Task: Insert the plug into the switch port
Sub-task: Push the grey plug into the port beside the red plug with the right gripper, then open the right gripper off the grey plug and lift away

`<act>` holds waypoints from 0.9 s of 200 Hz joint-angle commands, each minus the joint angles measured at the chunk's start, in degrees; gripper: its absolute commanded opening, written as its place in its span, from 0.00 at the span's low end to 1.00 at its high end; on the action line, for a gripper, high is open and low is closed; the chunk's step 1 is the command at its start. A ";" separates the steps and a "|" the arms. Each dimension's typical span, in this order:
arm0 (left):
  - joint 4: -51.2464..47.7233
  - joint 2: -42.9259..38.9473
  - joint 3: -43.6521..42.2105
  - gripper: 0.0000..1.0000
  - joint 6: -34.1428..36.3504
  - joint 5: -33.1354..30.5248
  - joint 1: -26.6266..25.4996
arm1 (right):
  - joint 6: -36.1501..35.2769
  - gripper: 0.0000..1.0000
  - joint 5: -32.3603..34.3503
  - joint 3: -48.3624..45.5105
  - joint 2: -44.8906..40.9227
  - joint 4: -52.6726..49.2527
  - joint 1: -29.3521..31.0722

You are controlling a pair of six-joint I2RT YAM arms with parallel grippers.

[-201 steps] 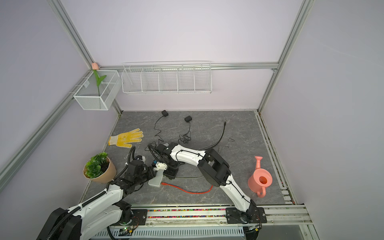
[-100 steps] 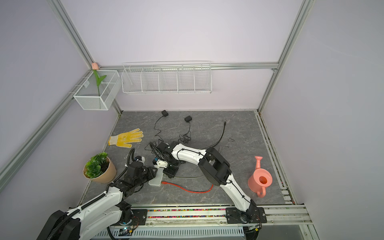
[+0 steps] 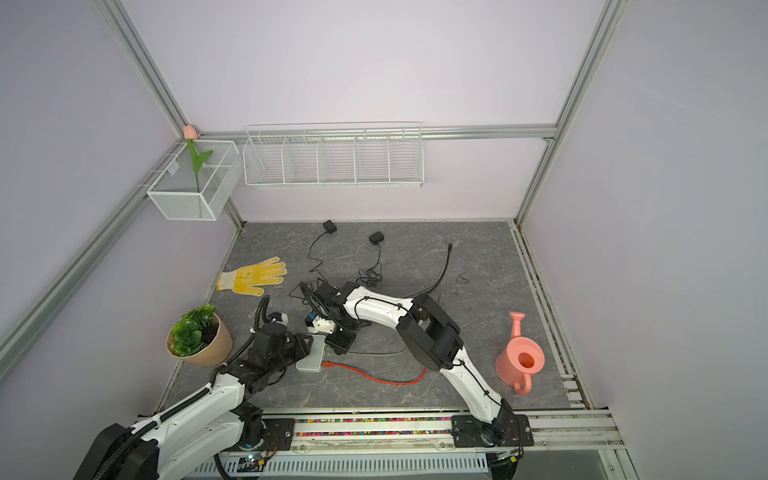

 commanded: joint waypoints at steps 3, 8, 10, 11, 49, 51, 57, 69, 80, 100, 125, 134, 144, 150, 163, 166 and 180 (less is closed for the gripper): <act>-8.13 -2.88 2.25 0.41 -0.57 9.81 -2.94 | -1.41 0.11 -4.94 -3.26 -2.35 27.03 1.51; -8.86 -3.43 2.49 0.42 -0.58 9.39 -2.54 | -1.68 0.12 -4.64 -4.59 -2.96 27.20 1.49; -9.16 -3.57 2.59 0.42 -0.49 9.18 -2.43 | -1.77 0.13 -4.51 -5.11 -3.27 27.27 1.39; -9.28 -3.61 2.65 0.42 -0.46 9.11 -2.32 | -1.77 0.13 -4.34 -5.59 -3.55 27.29 1.41; -12.25 -4.30 3.97 0.46 0.88 8.37 1.05 | -2.75 0.24 -2.21 -11.45 -6.56 26.08 0.95; -12.31 -4.23 4.01 0.46 0.88 8.24 1.15 | -2.79 0.24 -2.14 -11.73 -6.70 26.03 0.93; -12.75 -4.28 4.27 0.47 0.85 7.73 1.37 | -2.88 0.25 -1.73 -12.69 -7.15 25.90 0.96; -13.38 -4.56 4.78 0.48 0.99 6.82 1.80 | -3.19 0.27 -1.15 -14.73 -8.11 25.83 0.95; -14.30 -5.01 5.42 0.49 1.17 5.64 2.26 | -3.55 0.29 -0.54 -16.54 -9.03 25.70 0.85; -15.63 -5.84 6.83 0.51 2.35 4.11 3.30 | -4.08 0.31 0.25 -18.99 -10.69 25.03 0.67; -16.31 -5.36 8.18 0.51 4.05 4.56 5.52 | -4.78 0.33 0.96 -21.39 -12.90 24.37 0.28; -16.14 -4.96 8.41 0.51 4.25 5.15 6.12 | -4.99 0.34 1.34 -21.61 -13.38 23.86 0.14; -15.82 -4.37 8.42 0.51 4.43 5.44 6.48 | -5.53 0.34 1.60 -21.62 -13.81 23.29 -0.03; -15.70 -4.05 8.44 0.51 4.44 5.53 6.51 | -5.74 0.35 1.64 -21.60 -13.94 23.06 -0.07; -15.15 -3.69 8.19 0.51 4.26 5.84 6.49 | -6.37 0.35 1.77 -21.35 -13.98 22.48 -0.33; -15.18 -3.65 8.20 0.51 4.24 5.83 6.52 | -6.59 0.35 1.74 -21.18 -13.95 22.32 -0.28; -15.12 -3.69 7.99 0.51 4.19 6.11 6.58 | -7.11 0.35 2.16 -20.71 -13.84 21.61 -0.39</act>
